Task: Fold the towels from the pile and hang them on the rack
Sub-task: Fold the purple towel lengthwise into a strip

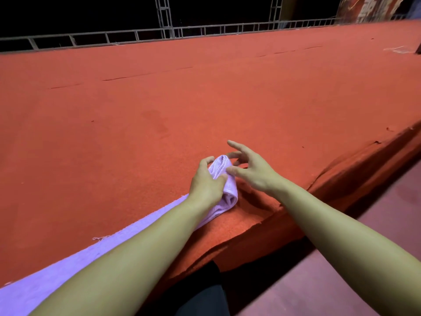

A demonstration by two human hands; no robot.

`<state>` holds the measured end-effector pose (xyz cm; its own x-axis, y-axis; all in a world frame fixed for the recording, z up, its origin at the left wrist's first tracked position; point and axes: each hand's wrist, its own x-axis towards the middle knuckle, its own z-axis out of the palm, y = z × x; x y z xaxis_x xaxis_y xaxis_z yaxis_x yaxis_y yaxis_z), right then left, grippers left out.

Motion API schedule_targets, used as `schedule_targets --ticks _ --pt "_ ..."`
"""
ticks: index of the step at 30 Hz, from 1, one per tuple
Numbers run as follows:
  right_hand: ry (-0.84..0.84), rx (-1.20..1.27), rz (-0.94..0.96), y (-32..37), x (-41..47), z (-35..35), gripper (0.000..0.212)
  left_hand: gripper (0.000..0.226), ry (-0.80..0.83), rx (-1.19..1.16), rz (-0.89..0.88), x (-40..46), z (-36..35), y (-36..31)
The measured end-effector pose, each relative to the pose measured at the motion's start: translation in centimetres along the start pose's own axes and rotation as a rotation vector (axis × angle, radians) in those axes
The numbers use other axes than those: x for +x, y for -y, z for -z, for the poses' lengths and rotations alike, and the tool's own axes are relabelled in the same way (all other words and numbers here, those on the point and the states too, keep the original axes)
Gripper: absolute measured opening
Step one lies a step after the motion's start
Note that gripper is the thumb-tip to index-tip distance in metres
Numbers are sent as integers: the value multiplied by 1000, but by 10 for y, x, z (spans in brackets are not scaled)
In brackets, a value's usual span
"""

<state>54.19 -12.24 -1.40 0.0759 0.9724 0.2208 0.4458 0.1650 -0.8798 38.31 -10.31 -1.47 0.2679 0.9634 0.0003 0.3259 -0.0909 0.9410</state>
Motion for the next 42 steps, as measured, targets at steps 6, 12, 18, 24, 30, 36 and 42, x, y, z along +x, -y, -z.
schedule_targets --ticks 6,12,18,24,30,36,42 --pt "105 327 -53 11 12 -1 51 48 -41 60 -61 -12 14 -8" --pt "232 382 58 61 31 -30 49 60 -139 214 -146 -35 74 -22" --pt "509 325 195 133 41 -113 53 113 -341 -60 45 -83 153 4" --pt "729 198 343 185 31 -227 52 95 -550 -93 134 -154 232 34" --pt "836 171 417 226 7 -336 57 86 -719 105 207 -208 312 68" --pt "941 121 470 255 -14 -419 57 63 -813 262 311 -246 376 105" --pt "956 112 455 267 -29 -486 54 46 -894 280 371 -271 418 134"
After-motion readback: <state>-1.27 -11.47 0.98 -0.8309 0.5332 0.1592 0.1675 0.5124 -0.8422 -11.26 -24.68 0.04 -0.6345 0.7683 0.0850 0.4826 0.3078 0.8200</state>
